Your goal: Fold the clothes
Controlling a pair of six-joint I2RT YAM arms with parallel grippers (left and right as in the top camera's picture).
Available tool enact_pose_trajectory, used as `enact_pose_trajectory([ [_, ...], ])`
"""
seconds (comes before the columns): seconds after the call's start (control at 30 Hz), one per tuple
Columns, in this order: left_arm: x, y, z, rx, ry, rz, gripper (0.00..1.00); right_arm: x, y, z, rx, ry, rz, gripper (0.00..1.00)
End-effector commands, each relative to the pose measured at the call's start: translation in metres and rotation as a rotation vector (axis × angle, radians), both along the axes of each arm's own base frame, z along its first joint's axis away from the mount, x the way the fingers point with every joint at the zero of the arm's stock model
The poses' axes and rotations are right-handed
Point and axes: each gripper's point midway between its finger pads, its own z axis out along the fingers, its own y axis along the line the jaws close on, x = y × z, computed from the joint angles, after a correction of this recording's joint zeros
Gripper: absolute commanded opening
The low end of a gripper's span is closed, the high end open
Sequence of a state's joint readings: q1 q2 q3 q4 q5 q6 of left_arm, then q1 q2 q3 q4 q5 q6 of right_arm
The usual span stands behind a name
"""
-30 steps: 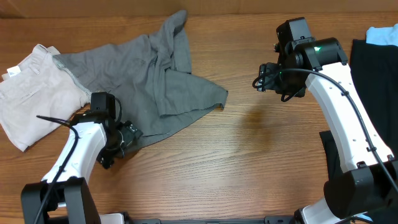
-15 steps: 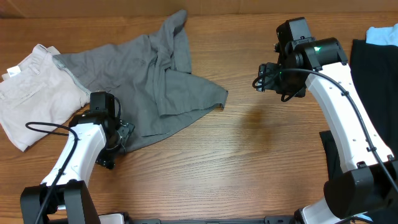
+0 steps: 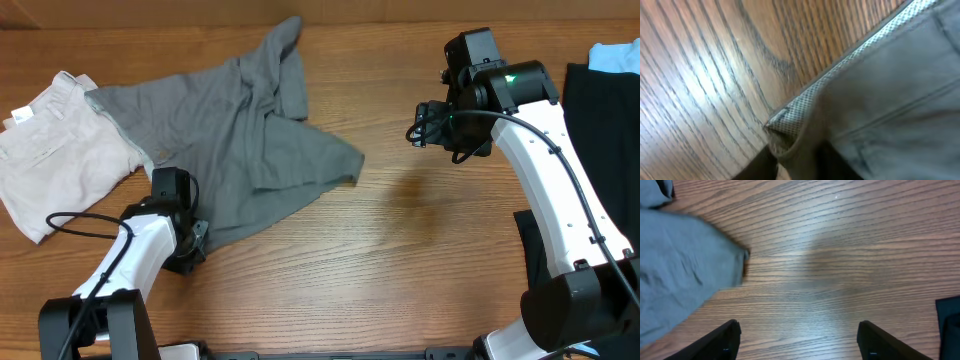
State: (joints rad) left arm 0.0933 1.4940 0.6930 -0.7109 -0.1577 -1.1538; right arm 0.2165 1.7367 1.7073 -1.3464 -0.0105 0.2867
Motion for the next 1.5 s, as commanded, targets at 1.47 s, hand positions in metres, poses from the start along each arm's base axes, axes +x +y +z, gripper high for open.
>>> enact_pose_trajectory([
  [1.47, -0.002, 0.034, 0.039, 0.179, 0.131, -0.190, 0.11, -0.025, 0.339, -0.149, 0.284, -0.241, 0.642, 0.83],
])
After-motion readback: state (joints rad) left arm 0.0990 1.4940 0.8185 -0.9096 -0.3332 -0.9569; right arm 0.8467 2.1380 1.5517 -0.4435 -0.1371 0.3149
